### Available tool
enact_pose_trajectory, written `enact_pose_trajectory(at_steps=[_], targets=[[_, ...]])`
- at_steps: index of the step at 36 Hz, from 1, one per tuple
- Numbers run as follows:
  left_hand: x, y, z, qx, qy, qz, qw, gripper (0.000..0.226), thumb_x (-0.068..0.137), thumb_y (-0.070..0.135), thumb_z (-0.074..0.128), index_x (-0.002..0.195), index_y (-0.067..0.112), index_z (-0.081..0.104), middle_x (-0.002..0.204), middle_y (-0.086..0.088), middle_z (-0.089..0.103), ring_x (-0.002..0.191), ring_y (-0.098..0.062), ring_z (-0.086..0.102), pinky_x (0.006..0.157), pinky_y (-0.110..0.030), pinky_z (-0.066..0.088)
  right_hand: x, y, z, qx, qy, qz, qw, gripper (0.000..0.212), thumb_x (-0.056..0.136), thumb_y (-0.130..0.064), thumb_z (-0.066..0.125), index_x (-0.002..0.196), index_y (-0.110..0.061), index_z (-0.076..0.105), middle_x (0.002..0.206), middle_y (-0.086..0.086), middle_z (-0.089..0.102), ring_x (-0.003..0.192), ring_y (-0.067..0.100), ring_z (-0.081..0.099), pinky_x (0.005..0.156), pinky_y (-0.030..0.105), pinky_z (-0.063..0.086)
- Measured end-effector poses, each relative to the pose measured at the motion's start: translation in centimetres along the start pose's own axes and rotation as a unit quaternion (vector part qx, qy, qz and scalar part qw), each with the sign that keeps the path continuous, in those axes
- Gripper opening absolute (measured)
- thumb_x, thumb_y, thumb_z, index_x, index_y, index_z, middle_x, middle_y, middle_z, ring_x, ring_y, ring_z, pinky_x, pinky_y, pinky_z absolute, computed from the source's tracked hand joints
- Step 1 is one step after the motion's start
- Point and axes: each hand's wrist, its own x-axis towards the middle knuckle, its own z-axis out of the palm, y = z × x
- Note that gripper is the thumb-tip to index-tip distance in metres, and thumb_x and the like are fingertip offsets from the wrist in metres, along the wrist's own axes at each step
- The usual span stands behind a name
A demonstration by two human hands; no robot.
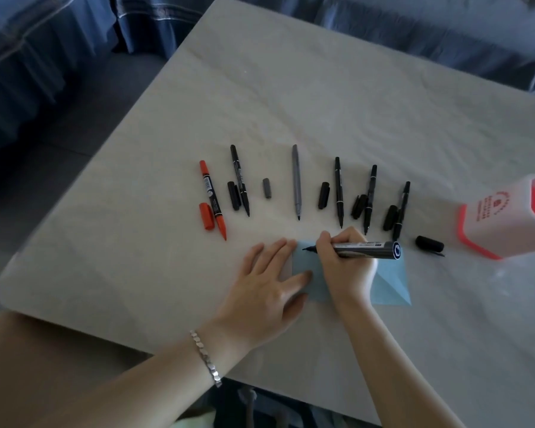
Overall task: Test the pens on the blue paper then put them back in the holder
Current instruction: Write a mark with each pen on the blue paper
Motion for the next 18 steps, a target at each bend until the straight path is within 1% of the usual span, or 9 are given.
enact_pose_trajectory(at_steps=[6,9,13,16,18], targets=[[-0.02,0.00,0.11,0.002,0.001,0.001,1.000,0.031,0.085,0.040,0.045,0.106,0.031,0.064,0.134,-0.017,0.051,0.128,-0.029,0.044,0.108,-0.042,0.021,-0.14,0.09,-0.09,-0.004,-0.014,-0.007,1.000,0.041,0.077,-0.005,0.066,0.050,-0.019,0.038,0.047,-0.006,0.041,0.046,0.001,0.044,0.048,0.011,0.034],[-0.08,-0.04,0.21,0.011,-0.001,0.002,1.000,0.031,0.085,0.041,0.045,0.107,0.031,0.064,0.135,-0.016,0.051,0.130,-0.027,0.042,0.108,-0.041,0.021,-0.16,0.25,-0.19,-0.006,-0.020,-0.017,1.000,0.042,0.075,-0.002,0.066,0.049,-0.019,0.037,0.046,-0.005,0.040,0.046,0.004,0.043,0.048,0.013,0.033],[-0.08,-0.05,0.32,0.003,0.005,0.001,1.000,0.031,0.085,0.041,0.045,0.106,0.031,0.065,0.135,-0.016,0.050,0.130,-0.026,0.037,0.108,-0.042,0.021,-0.13,0.35,-0.15,0.006,-0.011,-0.010,1.000,0.034,0.071,-0.016,0.063,0.048,-0.021,0.038,0.046,-0.006,0.041,0.048,0.008,0.041,0.051,0.019,0.034],[-0.07,-0.04,0.32,0.003,0.006,0.003,1.000,0.031,0.085,0.041,0.045,0.106,0.031,0.065,0.135,-0.016,0.051,0.129,-0.028,0.041,0.107,-0.043,0.022,-0.12,0.55,-0.10,-0.005,-0.004,-0.020,1.000,0.041,0.075,-0.008,0.066,0.048,-0.021,0.037,0.046,-0.006,0.041,0.047,0.005,0.043,0.051,0.016,0.033],[-0.10,-0.03,0.29,0.004,0.006,0.003,1.000,0.031,0.084,0.040,0.045,0.106,0.030,0.065,0.135,-0.016,0.051,0.129,-0.028,0.043,0.107,-0.043,0.022,-0.14,0.54,-0.06,-0.007,0.001,-0.023,1.000,0.042,0.075,-0.007,0.064,0.049,-0.021,0.036,0.046,-0.007,0.040,0.047,0.004,0.043,0.051,0.014,0.033]])
